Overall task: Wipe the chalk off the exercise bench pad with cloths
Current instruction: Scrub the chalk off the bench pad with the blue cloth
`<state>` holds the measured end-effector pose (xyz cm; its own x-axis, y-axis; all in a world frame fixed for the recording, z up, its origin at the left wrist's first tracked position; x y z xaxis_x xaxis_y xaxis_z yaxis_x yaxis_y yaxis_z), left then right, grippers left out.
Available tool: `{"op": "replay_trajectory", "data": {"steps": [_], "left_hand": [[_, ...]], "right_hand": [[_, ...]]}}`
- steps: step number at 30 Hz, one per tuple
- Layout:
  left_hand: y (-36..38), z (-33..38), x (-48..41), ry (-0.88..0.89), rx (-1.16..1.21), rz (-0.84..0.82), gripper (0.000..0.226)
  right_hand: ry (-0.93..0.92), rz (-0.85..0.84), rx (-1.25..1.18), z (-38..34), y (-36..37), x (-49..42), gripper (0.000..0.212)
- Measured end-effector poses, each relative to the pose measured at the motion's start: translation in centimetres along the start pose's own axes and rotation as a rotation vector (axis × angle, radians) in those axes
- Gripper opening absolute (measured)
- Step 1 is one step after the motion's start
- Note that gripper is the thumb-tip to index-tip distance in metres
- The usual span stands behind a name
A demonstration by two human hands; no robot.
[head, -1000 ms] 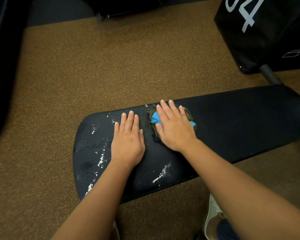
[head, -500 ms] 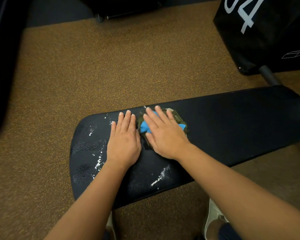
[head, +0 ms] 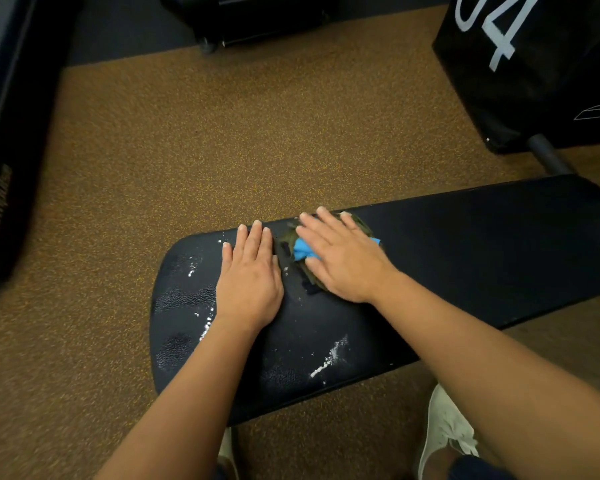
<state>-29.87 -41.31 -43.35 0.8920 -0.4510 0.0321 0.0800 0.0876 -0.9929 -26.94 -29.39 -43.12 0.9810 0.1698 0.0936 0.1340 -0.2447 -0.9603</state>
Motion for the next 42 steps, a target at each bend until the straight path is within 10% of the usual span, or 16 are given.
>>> {"op": "replay_trajectory", "data": {"steps": [4, 10, 15, 42], "left_hand": [[0.0, -1.0, -0.5, -0.046, -0.006, -0.002, 0.064], [-0.1, -1.1, -0.4, -0.056, -0.004, 0.031, 0.062], [0.0, -1.1, -0.5, -0.07, -0.014, 0.034, 0.062], [0.1, -1.1, -0.5, -0.058, -0.031, 0.044, 0.065]], "right_hand": [[0.3, 0.036, -0.029, 1.0, -0.4, -2.6, 0.059], [0.019, 0.026, -0.02, -1.0, -0.2, -1.5, 0.056], [0.288, 0.084, -0.028, 1.0, -0.7, -2.5, 0.053], [0.372, 0.114, -0.023, 1.9, -1.0, -2.8, 0.051]]}}
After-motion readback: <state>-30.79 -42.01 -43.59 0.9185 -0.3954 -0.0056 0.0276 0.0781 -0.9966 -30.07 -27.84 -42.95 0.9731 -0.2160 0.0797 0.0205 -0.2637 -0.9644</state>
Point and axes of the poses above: each hand's wrist, its own x-axis away from the middle knuckle, its own y-axis out of the palm, z = x × y, the point moved 10 cm from there along -x, towards the middle knuckle, and after that the axes turned 5 degrees about -x, right-handed, at the moved point
